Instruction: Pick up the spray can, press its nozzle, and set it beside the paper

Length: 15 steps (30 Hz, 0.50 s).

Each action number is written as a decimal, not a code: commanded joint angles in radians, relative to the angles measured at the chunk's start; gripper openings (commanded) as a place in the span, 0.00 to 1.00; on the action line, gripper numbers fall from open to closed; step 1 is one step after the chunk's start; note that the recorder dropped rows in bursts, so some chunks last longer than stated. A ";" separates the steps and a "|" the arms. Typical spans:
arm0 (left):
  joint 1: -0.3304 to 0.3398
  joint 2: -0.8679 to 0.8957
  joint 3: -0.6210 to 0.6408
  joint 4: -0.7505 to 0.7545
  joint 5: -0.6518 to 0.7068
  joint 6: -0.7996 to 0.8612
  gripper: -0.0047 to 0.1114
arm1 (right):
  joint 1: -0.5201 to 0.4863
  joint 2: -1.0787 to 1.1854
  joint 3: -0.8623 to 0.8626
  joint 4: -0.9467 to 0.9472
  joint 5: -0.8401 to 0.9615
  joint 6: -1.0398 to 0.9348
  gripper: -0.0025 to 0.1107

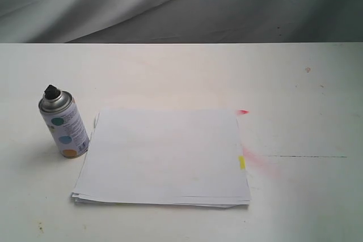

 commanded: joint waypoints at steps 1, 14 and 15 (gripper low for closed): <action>-0.005 -0.002 0.005 0.002 0.004 -0.004 0.04 | -0.007 -0.005 0.032 -0.433 -0.005 0.409 0.02; -0.005 -0.002 0.005 0.002 0.004 -0.004 0.04 | -0.007 -0.005 0.131 -0.459 -0.009 0.414 0.02; -0.005 -0.002 0.005 0.002 0.004 -0.004 0.04 | -0.007 -0.005 0.131 -0.459 -0.009 0.414 0.02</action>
